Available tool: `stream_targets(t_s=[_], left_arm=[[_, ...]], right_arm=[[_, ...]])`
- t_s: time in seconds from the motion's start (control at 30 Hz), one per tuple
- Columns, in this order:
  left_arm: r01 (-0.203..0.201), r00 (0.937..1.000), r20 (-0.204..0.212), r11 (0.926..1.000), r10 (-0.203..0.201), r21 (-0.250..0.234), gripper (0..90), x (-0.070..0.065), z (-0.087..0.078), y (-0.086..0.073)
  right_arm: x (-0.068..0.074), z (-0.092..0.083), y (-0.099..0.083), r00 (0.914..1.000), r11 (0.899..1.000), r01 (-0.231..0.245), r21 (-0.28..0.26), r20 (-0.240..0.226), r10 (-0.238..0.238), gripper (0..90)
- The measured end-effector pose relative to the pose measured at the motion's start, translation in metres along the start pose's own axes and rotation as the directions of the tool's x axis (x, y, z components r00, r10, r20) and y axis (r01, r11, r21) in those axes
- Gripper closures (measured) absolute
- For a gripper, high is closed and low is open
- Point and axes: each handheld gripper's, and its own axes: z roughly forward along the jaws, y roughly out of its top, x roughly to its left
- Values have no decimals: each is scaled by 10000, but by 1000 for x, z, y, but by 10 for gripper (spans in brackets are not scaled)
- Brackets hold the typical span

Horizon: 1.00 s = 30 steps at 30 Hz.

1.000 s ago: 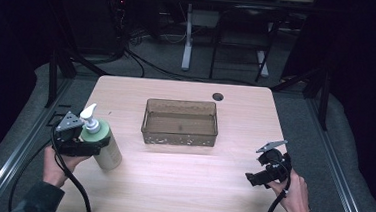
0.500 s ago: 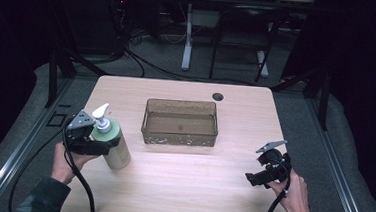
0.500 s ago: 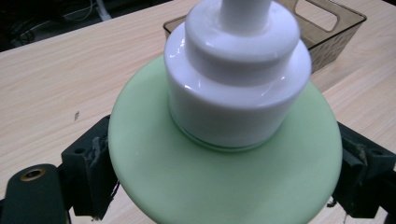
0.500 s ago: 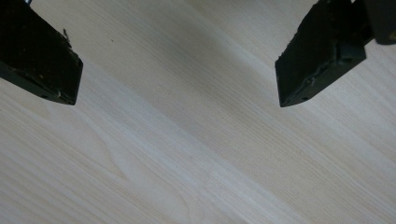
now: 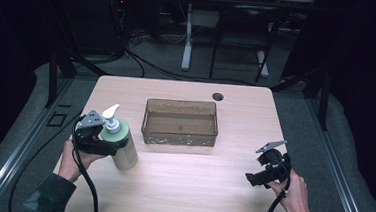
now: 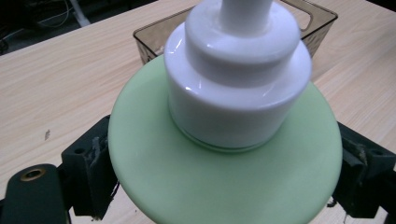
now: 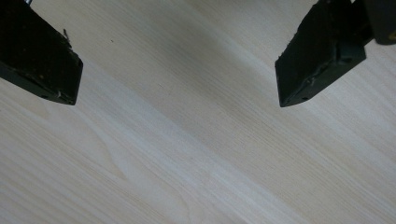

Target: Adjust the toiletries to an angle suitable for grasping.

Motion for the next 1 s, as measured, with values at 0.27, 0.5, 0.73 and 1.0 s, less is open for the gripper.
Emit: stream_targets(t_s=[0.27, 0.5, 0.73, 1.0], left_arm=[[-155, 9997, 203, 9999, 154, 71, 123, -5, 7, 6], [-358, 9984, 442, 9993, 354, 92, 123, -10, 13, 11], [-676, 9944, 828, 9976, 661, 144, 123, -17, 22, 18], [-1021, 9869, 1278, 9946, 990, 183, 123, -23, 31, 26]], right_arm=[[0, 0, 0, 10000, 10000, 68, 7, 36, -68, 4], [1, 0, 0, 10000, 10000, 41, 9, 14, -41, 4], [0, 1, 0, 9999, 9999, 132, 56, 58, -133, 4], [1, 2, 0, 9999, 9999, 104, 122, 5, -104, 4]])
